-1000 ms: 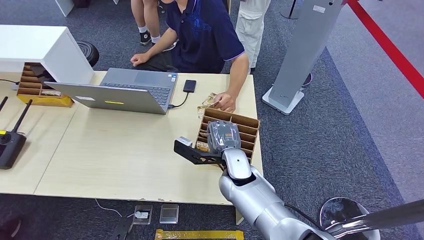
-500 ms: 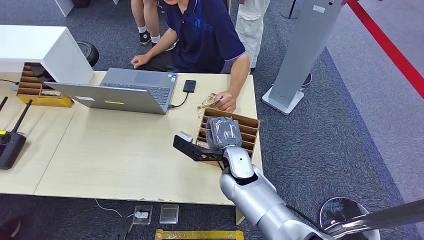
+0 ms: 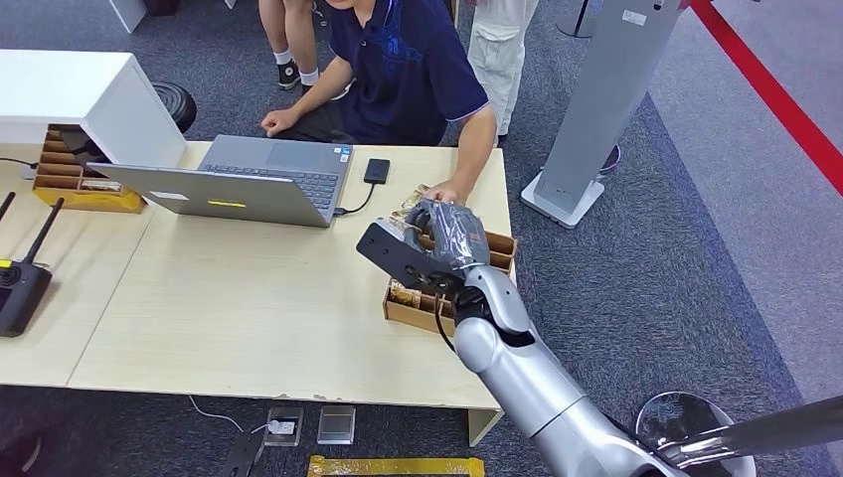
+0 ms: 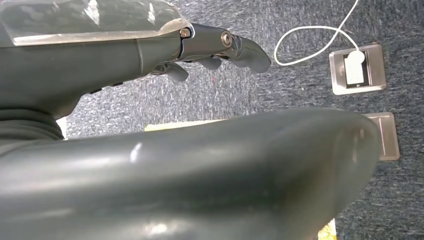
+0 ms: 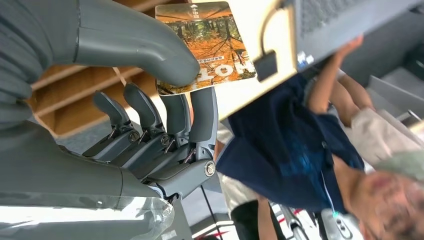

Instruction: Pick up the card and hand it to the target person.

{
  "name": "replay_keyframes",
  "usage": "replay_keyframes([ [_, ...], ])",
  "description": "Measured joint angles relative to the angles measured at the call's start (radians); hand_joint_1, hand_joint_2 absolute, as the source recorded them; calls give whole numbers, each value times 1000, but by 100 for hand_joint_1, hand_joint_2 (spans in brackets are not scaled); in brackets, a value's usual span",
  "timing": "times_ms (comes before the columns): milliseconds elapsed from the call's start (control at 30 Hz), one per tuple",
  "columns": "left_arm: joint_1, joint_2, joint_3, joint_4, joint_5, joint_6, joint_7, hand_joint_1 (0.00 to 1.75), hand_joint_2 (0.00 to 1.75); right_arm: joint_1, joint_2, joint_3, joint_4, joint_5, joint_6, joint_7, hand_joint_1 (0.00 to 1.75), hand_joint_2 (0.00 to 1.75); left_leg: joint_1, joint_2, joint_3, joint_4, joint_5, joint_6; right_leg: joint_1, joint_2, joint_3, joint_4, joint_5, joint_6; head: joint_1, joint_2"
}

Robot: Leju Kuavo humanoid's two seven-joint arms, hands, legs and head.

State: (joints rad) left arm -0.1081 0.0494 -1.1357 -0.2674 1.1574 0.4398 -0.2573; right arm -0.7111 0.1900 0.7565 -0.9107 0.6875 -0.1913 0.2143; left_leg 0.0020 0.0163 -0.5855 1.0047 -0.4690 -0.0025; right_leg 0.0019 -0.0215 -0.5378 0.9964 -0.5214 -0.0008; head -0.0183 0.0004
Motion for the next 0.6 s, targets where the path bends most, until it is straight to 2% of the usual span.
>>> replay_keyframes([
  [133, 1, -1, 0, 0, 0, 0, -5, 0, 0, -6, -33, -23, -80, -28, -20, -19, 154, 175, 0, 0, 0, 0, 0, 0, 0, 0, 0, 0, 0, 0, 0, 0],
  [233, 1, -4, 0, 0, 0, -2, -15, 0, 0, -18, -53, -40, -127, 1, -60, -25, 149, 175, 0, 0, 0, 0, 0, 0, 0, 0, 0, 0, 0, 0, 0, 0],
  [500, 1, -17, 0, 0, -11, -19, -35, 0, 0, -77, -75, -61, -169, 262, -178, 21, 146, 175, 0, 0, 0, 0, 0, 0, 0, 0, 0, 0, 1, 0, 0, 0],
  [600, 1, -20, 0, 0, -13, -20, -36, 0, 0, -104, -74, -61, -151, 346, -213, 13, 147, 175, 0, 0, 0, 0, 0, 0, 0, 0, 0, 0, 1, 0, 0, 0],
])
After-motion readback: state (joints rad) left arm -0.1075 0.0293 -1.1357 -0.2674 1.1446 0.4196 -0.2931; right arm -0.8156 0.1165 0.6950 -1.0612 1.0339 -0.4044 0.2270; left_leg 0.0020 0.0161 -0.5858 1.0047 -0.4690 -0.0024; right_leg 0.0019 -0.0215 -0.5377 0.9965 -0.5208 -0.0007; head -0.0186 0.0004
